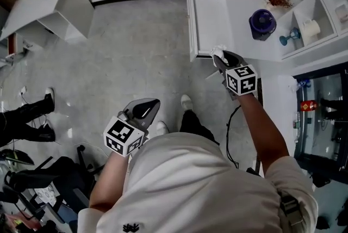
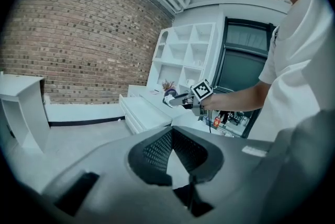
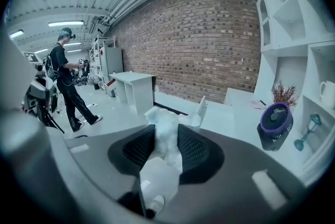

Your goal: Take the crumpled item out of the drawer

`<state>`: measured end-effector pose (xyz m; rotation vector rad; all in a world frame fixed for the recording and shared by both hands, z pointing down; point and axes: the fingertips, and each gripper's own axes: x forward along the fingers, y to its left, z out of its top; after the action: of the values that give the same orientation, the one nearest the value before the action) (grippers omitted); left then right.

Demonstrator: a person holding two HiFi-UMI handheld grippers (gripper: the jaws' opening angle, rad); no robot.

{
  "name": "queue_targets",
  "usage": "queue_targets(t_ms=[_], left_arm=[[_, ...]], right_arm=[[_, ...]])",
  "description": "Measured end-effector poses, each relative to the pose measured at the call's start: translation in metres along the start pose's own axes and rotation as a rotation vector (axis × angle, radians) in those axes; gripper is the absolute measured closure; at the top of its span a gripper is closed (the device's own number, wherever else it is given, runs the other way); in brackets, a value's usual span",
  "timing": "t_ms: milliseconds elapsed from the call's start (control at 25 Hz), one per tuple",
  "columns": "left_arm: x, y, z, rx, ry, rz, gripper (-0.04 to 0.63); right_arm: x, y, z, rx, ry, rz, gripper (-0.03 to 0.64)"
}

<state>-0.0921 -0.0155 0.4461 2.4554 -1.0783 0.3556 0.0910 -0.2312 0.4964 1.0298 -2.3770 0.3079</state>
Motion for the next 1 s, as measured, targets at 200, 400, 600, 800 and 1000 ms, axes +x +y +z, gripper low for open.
queue_targets(t_ms=[200,400,600,800,1000], left_arm=[[-0.012,-0.008,-0.012,0.012,0.011,-0.008,0.589],[-0.021,-0.016,-0.025,0.021,0.021,-0.021,0.589],[-0.023,-0.025,-0.036,0.029,0.03,-0.04,0.589],[-0.025,-0.033,-0.041,0.025,0.023,-0.044,0.589],[-0.032,-0.035,-0.046,0.016,0.019,-0.037,0.589]], right_arm=[[-0.025,0.028,-0.015,0.026,-0.003,0.009,0.468],[-0.044,0.052,-0.029,0.032,0.003,0.022,0.469],[-0.061,0.073,-0.038,0.035,-0.004,0.036,0.469],[-0.073,0.086,-0.044,0.032,-0.004,0.05,0.469],[-0.08,0.096,-0.044,0.032,-0.01,0.056,0.469]])
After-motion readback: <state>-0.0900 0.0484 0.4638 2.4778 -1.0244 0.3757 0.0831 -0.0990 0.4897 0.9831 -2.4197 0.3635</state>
